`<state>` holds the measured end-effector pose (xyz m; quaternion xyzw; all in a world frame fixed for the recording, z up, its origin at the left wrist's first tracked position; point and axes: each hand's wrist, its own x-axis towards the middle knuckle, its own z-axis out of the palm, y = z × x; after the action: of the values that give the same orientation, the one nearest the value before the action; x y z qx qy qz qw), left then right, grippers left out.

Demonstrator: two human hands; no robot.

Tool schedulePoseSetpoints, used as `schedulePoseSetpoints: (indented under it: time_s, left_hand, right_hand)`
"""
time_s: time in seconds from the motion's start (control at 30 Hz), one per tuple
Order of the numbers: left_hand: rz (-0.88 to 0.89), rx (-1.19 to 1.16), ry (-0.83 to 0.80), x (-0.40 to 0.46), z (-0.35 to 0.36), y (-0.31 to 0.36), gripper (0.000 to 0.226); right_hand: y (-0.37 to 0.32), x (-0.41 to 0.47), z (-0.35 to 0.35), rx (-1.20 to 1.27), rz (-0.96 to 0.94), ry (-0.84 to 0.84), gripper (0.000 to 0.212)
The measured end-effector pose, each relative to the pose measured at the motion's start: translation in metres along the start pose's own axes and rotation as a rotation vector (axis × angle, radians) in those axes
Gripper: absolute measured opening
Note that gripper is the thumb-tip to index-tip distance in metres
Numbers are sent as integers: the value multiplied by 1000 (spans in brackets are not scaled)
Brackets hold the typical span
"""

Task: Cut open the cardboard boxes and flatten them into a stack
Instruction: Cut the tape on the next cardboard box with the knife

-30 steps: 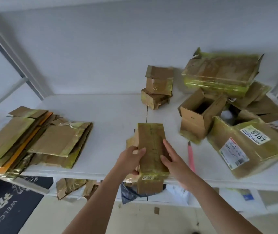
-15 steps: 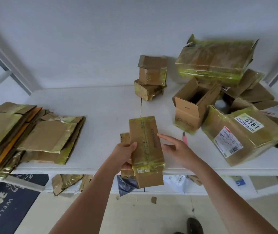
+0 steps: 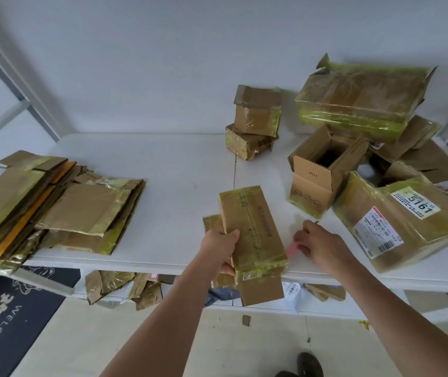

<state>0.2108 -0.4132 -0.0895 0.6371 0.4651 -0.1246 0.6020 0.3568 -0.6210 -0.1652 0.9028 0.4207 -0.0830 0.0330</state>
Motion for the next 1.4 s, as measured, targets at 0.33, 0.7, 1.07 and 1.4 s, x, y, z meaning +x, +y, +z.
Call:
schedulePoseSetpoints:
  time_s: [0.33, 0.7, 1.07, 1.4]
  left_hand:
    - [-53, 10, -12, 0, -6, 4, 45]
    - [-49, -6, 16, 1, -2, 3, 49]
    - [-53, -42, 5, 4, -4, 1, 44]
    - [-31, 13, 86, 1, 1, 2, 41]
  right_hand:
    - [-22, 5, -51, 621, -80, 715, 20]
    - [-102, 73, -70, 1235, 105, 569, 9]
    - [-104, 78, -61, 991, -9, 597, 11]
    - [-95, 67, -65, 898, -94, 448, 13]
